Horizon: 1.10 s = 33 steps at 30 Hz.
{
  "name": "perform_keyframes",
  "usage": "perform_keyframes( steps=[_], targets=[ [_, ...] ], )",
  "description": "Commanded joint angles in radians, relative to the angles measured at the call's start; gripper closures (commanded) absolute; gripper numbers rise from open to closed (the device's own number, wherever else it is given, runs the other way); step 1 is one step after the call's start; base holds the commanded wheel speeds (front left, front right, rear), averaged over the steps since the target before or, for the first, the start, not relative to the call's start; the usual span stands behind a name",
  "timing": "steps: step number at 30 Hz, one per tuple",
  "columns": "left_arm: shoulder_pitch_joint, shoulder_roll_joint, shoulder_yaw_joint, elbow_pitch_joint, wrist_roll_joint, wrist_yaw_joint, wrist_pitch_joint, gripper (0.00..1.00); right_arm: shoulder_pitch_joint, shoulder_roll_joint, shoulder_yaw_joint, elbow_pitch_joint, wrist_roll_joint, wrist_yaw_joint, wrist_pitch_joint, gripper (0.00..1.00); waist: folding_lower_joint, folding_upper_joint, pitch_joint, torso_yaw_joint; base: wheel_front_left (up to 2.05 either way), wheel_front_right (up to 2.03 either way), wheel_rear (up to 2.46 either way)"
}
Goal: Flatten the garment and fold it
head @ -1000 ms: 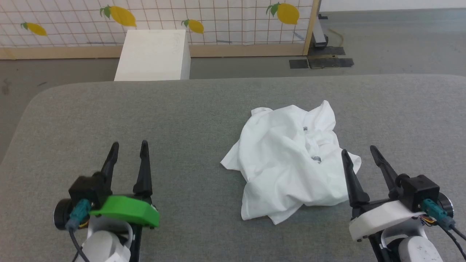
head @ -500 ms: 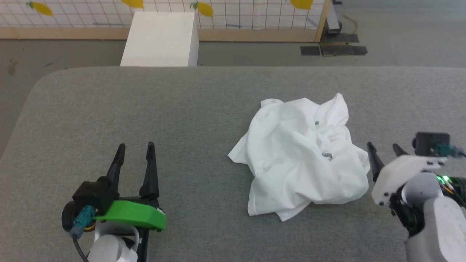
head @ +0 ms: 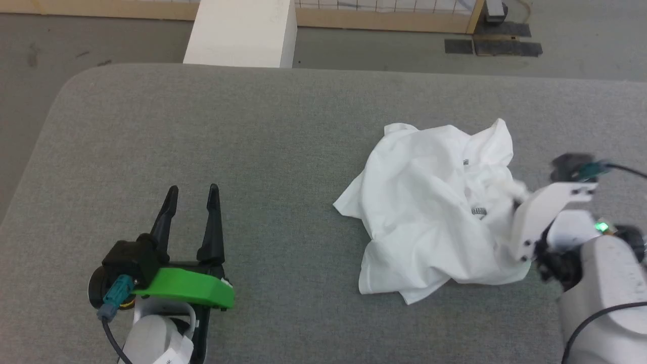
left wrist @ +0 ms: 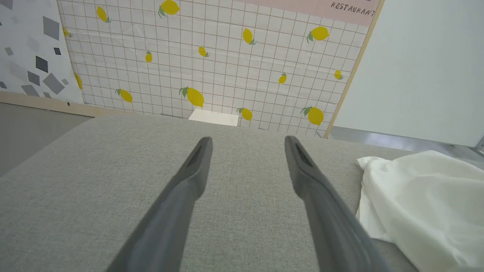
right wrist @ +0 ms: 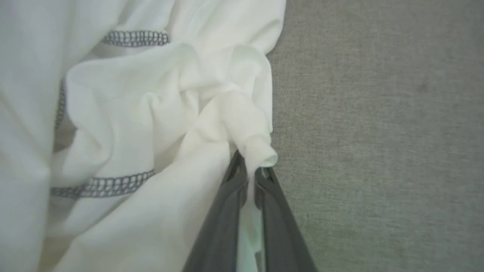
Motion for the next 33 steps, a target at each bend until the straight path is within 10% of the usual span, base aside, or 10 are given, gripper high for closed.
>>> perform_keyframes(
  steps=[1, 7, 14, 15, 16, 25, 33],
  targets=[
    [-0.004, -0.006, 0.005, 0.004, 0.006, -0.007, -0.004, 0.00, 0.007, -0.007, -0.024, -0.048, -0.019, -0.002, -0.059, 1.00, -0.0001, 0.0000, -0.017, 0.000, 0.00, 0.00, 0.00],
    [0.021, -0.009, 0.017, 0.013, 0.014, -0.013, -0.005, 0.00, 0.077, -0.004, -0.157, -0.297, -0.052, -0.002, -0.215, 1.00, -0.0001, 0.0000, -0.068, -0.020, 0.00, 0.00, 0.00],
    [0.035, -0.010, 0.013, 0.012, 0.014, -0.017, -0.005, 0.00, 0.249, -0.002, -0.390, -0.405, -0.063, -0.002, -0.090, 1.00, -0.0001, 0.0000, -0.086, -0.037, 0.00, 0.00, 0.00],
    [0.035, -0.010, 0.011, 0.012, 0.014, -0.018, -0.005, 0.00, 0.273, -0.002, -0.394, -0.401, -0.061, -0.002, -0.062, 0.76, -0.0001, 0.0000, -0.086, -0.037, 0.00, 0.00, 0.00],
    [0.035, -0.010, 0.010, 0.012, 0.014, -0.019, -0.005, 0.00, 0.296, -0.002, -0.396, -0.401, -0.057, -0.002, -0.048, 0.00, -0.0001, 0.0000, -0.084, -0.038, 0.00, 0.00, 0.00],
    [0.018, -0.011, 0.010, 0.003, 0.011, -0.019, -0.005, 0.00, 0.259, -0.002, -0.204, -0.417, 0.161, -0.002, -0.206, 0.00, -0.0001, 0.0000, -0.053, -0.042, 0.00, 0.00, 0.00],
    [-0.021, -0.011, -0.004, -0.006, 0.010, -0.019, -0.005, 0.00, 0.054, -0.002, -0.073, -0.274, 0.057, -0.002, -0.072, 0.00, -0.0001, 0.0000, 0.006, -0.022, 0.00, 0.00, 0.00]
  ],
)
